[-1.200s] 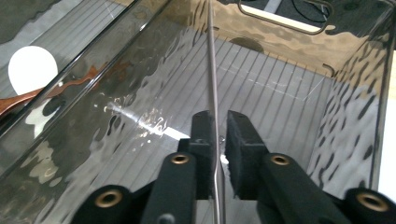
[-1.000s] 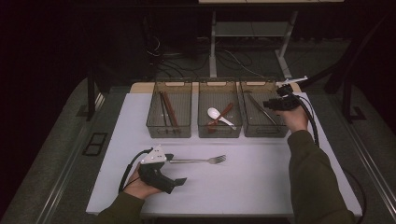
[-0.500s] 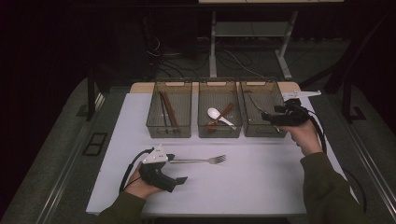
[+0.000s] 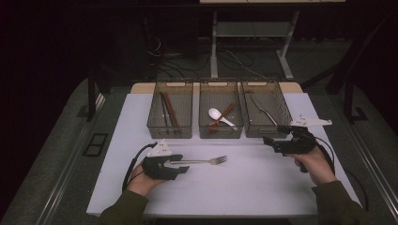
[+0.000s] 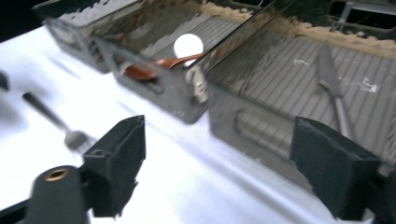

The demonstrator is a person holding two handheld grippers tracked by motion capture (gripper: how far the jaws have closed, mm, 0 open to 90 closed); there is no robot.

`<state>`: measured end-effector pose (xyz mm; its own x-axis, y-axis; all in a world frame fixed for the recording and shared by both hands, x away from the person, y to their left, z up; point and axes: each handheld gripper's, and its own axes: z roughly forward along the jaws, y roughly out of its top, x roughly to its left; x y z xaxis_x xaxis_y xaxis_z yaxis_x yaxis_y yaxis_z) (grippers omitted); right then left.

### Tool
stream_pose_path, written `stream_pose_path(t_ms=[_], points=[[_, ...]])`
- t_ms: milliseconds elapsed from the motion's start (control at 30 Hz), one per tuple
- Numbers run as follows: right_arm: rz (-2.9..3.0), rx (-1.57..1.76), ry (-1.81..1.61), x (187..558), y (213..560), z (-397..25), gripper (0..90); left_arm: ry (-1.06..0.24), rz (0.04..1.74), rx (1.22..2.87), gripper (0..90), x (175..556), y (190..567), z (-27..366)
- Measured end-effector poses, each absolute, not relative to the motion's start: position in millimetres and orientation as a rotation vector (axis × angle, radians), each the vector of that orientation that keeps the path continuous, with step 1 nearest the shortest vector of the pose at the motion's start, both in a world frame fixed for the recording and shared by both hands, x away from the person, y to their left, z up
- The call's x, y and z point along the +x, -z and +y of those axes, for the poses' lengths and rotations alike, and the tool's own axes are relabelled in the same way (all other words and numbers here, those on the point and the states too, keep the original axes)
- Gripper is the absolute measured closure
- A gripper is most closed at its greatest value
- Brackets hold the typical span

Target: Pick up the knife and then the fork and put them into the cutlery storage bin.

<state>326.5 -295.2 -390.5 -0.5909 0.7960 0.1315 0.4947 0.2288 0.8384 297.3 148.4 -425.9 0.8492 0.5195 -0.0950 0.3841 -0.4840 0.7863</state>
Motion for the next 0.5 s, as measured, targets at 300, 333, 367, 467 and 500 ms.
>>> stream_pose_path(t_ms=[300, 333, 367, 467, 500], points=[[2.256, 1.112, -1.306, 289.2, 421.5, -290.7, 17.5, -0.236, 0.712, 2.189, 85.6, 313.1, 424.6, 149.1], [2.261, 1.118, -1.305, 286.1, 424.5, -290.8, 17.5, -0.236, 0.715, 2.193, 88.0, 315.5, 424.6, 149.3], [2.268, 1.121, -1.301, 283.4, 427.0, -291.2, 17.5, -0.235, 0.717, 2.2, 89.1, 317.8, 424.8, 149.3], [2.279, 1.129, -1.291, 275.3, 433.6, -292.5, 17.5, -0.243, 0.726, 2.221, 89.2, 325.0, 427.3, 148.4], [2.283, 1.13, -1.288, 273.1, 435.2, -293.0, 17.5, -0.251, 0.73, 2.233, 89.2, 327.3, 428.6, 147.5]])
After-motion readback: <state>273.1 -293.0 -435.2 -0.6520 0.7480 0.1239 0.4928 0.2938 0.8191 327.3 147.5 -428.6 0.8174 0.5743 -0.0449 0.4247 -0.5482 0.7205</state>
